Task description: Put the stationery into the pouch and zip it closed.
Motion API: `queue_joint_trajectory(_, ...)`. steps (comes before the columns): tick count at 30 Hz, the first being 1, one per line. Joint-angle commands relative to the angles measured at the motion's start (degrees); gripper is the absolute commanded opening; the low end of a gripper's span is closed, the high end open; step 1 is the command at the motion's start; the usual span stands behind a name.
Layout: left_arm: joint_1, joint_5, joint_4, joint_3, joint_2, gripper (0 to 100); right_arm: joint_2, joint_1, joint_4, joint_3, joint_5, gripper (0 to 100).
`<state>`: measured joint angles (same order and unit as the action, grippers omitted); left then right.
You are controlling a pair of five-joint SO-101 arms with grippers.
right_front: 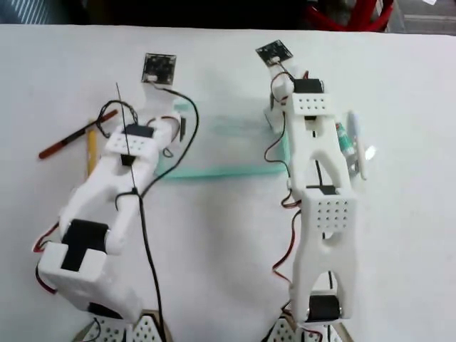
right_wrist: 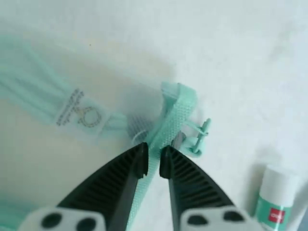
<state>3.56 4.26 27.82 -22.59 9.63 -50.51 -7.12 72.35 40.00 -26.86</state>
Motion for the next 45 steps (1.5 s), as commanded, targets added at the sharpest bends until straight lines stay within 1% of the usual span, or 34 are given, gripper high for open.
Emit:
queue_joint_trajectory(1,-0.31,0.26,-0.7,0.35,-2.95,7,4.62,-0.92,3.3,-0.26,-0.62,1.8)
queue_joint_trajectory(4,0.04,0.26,-0.26,0.35,-2.95,9,10.95,0.48,6.02,-0.35,-0.62,1.8)
queue_joint_trajectory(8,1.01,0.26,3.87,1.05,-3.38,19,18.07,0.92,9.8,-0.79,-0.62,1.8)
queue_joint_trajectory(13,2.24,0.09,6.68,1.05,-3.65,21,23.87,0.66,15.34,-0.7,-0.62,1.8)
queue_joint_trajectory(16,2.59,0.09,8.62,1.14,-4.62,21,26.77,1.36,16.31,-0.97,-0.62,1.8)
queue_joint_trajectory(18,2.68,0.09,9.49,0.44,-7.08,21,26.42,2.24,14.55,-2.55,-0.62,1.8)
queue_joint_trajectory(21,2.68,0.09,9.41,-1.23,-9.54,21,23.43,3.21,7.69,-5.36,0.0,1.8)
queue_joint_trajectory(22,2.68,0.09,8.18,-2.2,-9.98,21,22.29,3.47,5.49,-5.71,1.93,1.9)
queue_joint_trajectory(24,2.51,0.09,4.84,-4.22,-9.8,21,20.44,4.0,1.1,-5.71,8.18,3.9)
queue_joint_trajectory(26,2.42,0.09,0.62,-6.15,-9.36,21,19.21,4.44,-2.42,-5.71,13.36,9.7)
queue_joint_trajectory(27,2.42,0.09,-1.05,-6.86,-9.19,21,18.77,5.14,-3.12,-5.71,14.33,13.8)
queue_joint_trajectory(28,2.42,0.09,-1.93,-7.3,-9.01,21,18.24,6.02,-3.12,-5.71,13.36,18.7)
queue_joint_trajectory(30,2.51,0.09,-2.73,-7.56,-8.92,20,17.36,6.9,-3.47,-5.71,8.26,28.7)
queue_joint_trajectory(31,2.51,0.09,-2.81,-7.47,-8.92,20,16.92,6.99,-3.3,-5.8,4.84,32.3)
queue_joint_trajectory(32,2.51,0.09,-2.81,-7.47,-8.92,20,16.31,6.99,-2.77,-5.89,1.67,33.2)
queue_joint_trajectory(35,2.59,0.09,-2.9,-7.38,-9.01,20,14.9,6.73,-0.84,-6.07,-7.12,29.3)
queue_joint_trajectory(36,2.68,0.09,-3.08,-7.38,-9.01,20,14.29,6.73,-0.84,-6.15,-8.7,27.6)
queue_joint_trajectory(39,2.68,0.09,-3.08,-7.38,-8.92,20,12.18,6.64,-1.19,-5.71,-9.32,24.3)
queue_joint_trajectory(45,2.59,0.09,-2.99,-7.38,-8.92,20,9.01,5.41,-3.82,-5.71,-9.05,25.0)
